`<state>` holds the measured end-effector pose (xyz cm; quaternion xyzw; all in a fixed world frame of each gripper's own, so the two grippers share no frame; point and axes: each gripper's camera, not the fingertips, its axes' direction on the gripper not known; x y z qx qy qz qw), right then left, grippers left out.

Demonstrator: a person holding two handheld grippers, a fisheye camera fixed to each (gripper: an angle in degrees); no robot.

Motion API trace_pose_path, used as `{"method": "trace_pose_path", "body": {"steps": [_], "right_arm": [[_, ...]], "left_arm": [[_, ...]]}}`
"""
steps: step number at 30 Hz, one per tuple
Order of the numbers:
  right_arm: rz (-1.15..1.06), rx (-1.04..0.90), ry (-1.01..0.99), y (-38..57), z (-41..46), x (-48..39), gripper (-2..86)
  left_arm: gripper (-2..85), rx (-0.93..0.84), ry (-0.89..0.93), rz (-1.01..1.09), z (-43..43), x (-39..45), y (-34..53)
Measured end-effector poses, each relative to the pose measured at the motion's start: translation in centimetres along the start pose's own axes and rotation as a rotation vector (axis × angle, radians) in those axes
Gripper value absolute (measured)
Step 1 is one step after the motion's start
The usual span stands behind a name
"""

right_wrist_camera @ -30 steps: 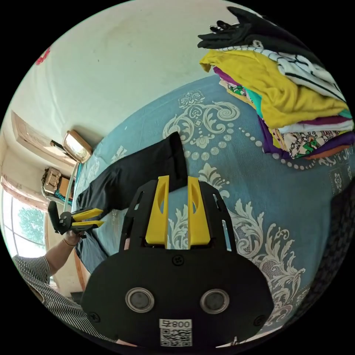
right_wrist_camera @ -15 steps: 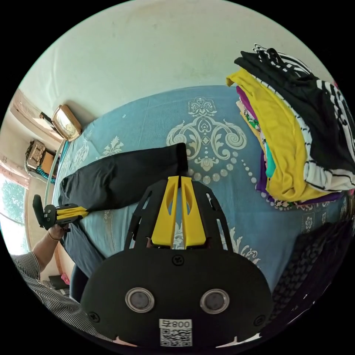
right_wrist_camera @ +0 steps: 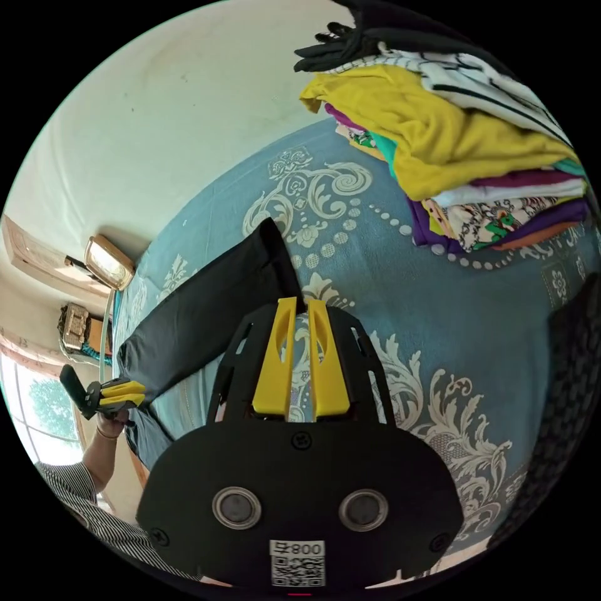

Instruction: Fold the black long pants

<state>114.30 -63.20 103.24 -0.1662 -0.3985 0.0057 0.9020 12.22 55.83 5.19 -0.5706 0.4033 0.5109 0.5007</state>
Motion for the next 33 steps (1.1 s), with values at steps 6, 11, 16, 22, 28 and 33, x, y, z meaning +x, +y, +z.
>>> {"method": "trace_pose_path", "body": {"steps": [6, 11, 16, 22, 28, 33], "right_arm": [[0.038, 0.115, -0.004, 3.3, -1.2, -0.7, 7.9], [-0.001, 0.112, 0.069, 3.5, -0.1, -2.1, 8.3], [-0.023, 0.119, 0.12, 3.9, 0.7, -2.9, 7.2], [-0.067, 0.13, 0.183, 5.0, 1.6, -4.0, 3.8], [-0.141, 0.12, 0.208, 5.6, 1.5, -4.3, 1.5], [-0.159, 0.168, 0.239, 5.6, 0.7, -3.7, 1.2]], "left_arm": [[8.0, 0.05, -0.039, 0.051, 1.4, -1.1, -5.1], [8.8, 0.032, -0.084, 0.016, 4.6, -3.6, -11.9], [8.7, -0.044, -0.092, 0.032, 8.0, -4.0, -15.2], [3.6, -0.094, -0.175, 0.129, 9.0, -2.0, -14.8], [1.7, -0.057, -0.254, 0.19, 7.2, -0.2, -13.3], [1.5, -0.014, -0.27, 0.204, 5.6, 0.2, -12.3]]}}
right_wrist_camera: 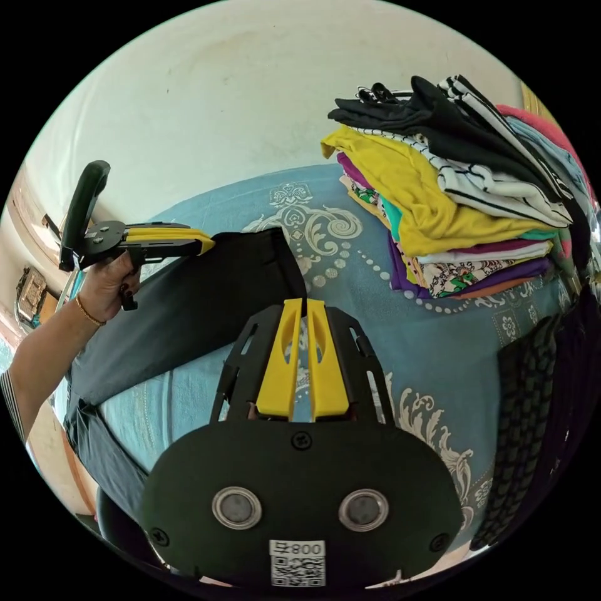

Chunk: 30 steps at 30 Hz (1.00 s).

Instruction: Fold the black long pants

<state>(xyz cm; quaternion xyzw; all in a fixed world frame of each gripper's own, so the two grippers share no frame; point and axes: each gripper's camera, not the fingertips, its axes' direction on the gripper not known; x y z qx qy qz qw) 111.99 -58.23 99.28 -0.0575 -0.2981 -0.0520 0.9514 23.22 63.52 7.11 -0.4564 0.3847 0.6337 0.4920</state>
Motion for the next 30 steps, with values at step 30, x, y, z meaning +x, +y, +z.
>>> {"method": "trace_pose_path", "body": {"steps": [30], "right_arm": [[0.031, -0.1, -0.056, 6.5, 7.3, 3.4, 2.1]], "left_arm": [[0.3, -0.132, -0.026, -0.873, -24.9, -4.2, 53.8]]}}
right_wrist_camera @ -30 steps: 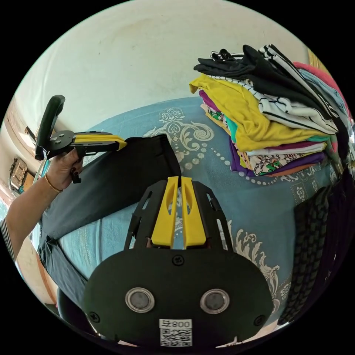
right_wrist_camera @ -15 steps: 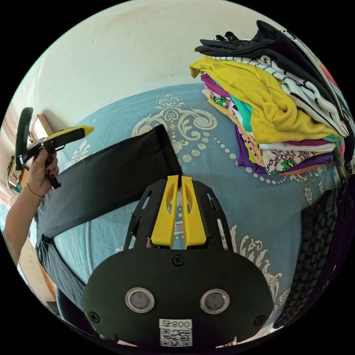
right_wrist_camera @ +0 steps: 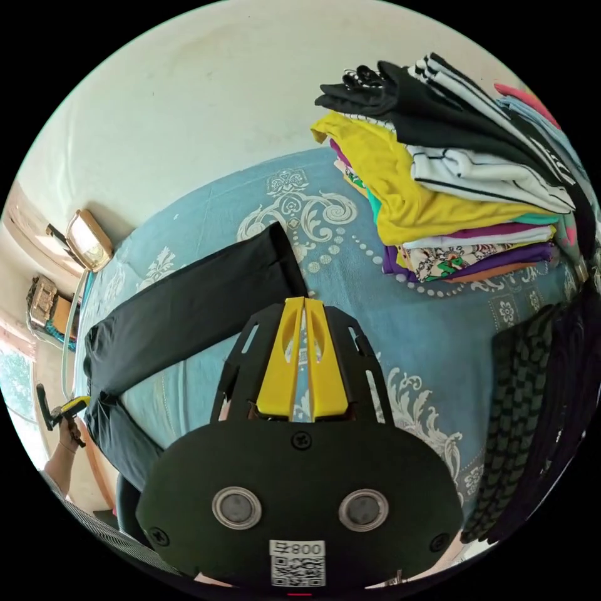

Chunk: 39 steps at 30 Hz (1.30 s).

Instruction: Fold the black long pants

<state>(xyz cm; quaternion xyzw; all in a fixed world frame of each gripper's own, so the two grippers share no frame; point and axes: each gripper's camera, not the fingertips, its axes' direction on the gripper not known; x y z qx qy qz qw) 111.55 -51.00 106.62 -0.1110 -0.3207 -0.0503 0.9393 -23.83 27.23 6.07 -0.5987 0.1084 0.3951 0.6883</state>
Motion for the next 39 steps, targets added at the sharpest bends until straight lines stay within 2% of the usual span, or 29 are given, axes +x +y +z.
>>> {"method": "trace_pose_path", "body": {"steps": [2, 7, 13, 16, 18, 21, 27, 31, 35, 39], "right_arm": [[-0.023, 0.003, 0.007, 1.7, -1.0, -0.8, 2.9], [-0.174, -0.087, -0.147, 10.7, -1.8, -6.0, 3.8], [-0.374, -0.276, -0.178, 21.5, 1.6, -13.3, 5.3], [-0.457, -0.331, -0.12, 24.2, 4.4, -15.6, 4.4], [-0.466, -0.359, -0.029, 25.1, 6.9, -16.2, 2.5], [-0.468, -0.439, 0.082, 26.3, 11.8, -16.0, 0.4], [-0.382, -0.44, -0.029, 27.3, 16.0, -12.4, -0.1], [-0.41, -0.461, -0.022, 28.1, 18.9, -11.3, -0.1], [-0.423, -0.418, -0.005, 27.8, 20.5, -10.4, 0.1], [-0.446, -0.362, -0.068, 26.1, 23.1, -9.9, 0.3]], "left_arm": [[0.4, 0.007, 0.025, -0.11, -1.6, -3.4, 3.6], [1.0, 0.042, 0.049, -0.245, -4.2, -7.8, 8.5], [1.2, 0.004, -0.01, -0.224, -6.0, -11.2, 11.3], [1.1, -0.094, -0.071, -0.204, -5.2, -12.8, 11.7], [1.0, -0.099, -0.101, -0.18, -5.3, -13.4, 12.0], [0.7, -0.1, -0.053, -0.198, -6.2, -15.1, 12.1], [0.4, -0.055, 0.016, -0.231, -8.6, -17.5, 12.4], [0.4, 0.088, 0.038, -0.195, -12.1, -18.3, 11.7], [0.9, 0.16, 0.025, -0.144, -14.7, -19.5, 8.7], [2.0, 0.156, -0.007, -0.082, -15.2, -20.3, 4.6]]}}
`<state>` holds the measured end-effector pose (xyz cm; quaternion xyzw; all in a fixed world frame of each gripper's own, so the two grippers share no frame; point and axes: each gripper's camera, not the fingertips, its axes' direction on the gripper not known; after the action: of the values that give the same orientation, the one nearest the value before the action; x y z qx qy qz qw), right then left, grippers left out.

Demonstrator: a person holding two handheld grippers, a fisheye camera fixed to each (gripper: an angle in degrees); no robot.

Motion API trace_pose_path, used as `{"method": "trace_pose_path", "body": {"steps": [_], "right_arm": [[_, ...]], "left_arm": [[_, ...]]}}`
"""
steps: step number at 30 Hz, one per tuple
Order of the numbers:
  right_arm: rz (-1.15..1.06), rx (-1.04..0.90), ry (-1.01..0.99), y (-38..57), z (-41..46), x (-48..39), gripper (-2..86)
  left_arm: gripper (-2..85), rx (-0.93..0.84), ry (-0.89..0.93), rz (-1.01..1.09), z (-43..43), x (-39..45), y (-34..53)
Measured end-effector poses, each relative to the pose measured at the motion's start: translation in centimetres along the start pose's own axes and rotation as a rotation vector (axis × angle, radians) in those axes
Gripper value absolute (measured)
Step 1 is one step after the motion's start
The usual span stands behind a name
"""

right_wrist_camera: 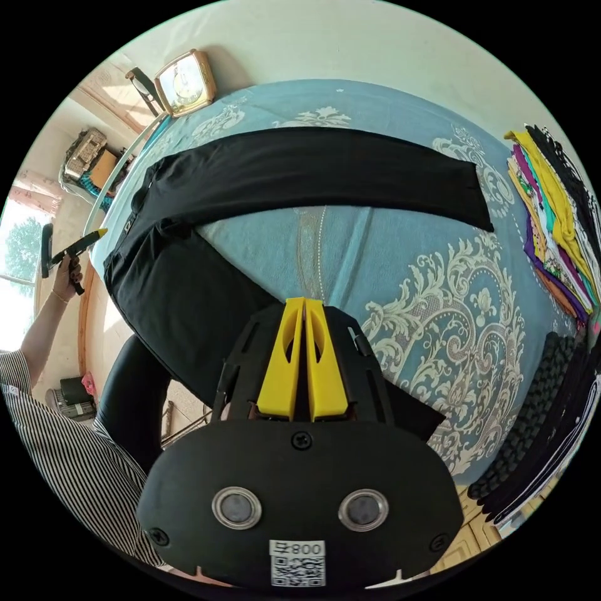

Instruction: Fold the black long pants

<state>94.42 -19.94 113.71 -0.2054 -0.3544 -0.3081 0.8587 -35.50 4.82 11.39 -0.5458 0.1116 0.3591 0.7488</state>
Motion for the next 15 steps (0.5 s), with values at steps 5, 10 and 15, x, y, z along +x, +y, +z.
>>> {"method": "trace_pose_path", "body": {"steps": [5, 10, 15], "right_arm": [[-0.116, 0.041, -0.034, -4.7, 4.0, 0.2, 1.0], [-0.25, 0.058, -0.07, -11.0, 9.5, -0.4, 3.0], [-0.346, 0.076, -0.054, -15.6, 14.3, -0.5, 4.6]], "left_arm": [[6.4, -0.057, -0.033, 0.068, 2.3, 0.2, -7.6], [8.2, -0.109, -0.096, 0.14, 4.0, 0.8, -14.0], [9.0, -0.148, -0.181, 0.182, 5.0, 1.1, -19.6]]}}
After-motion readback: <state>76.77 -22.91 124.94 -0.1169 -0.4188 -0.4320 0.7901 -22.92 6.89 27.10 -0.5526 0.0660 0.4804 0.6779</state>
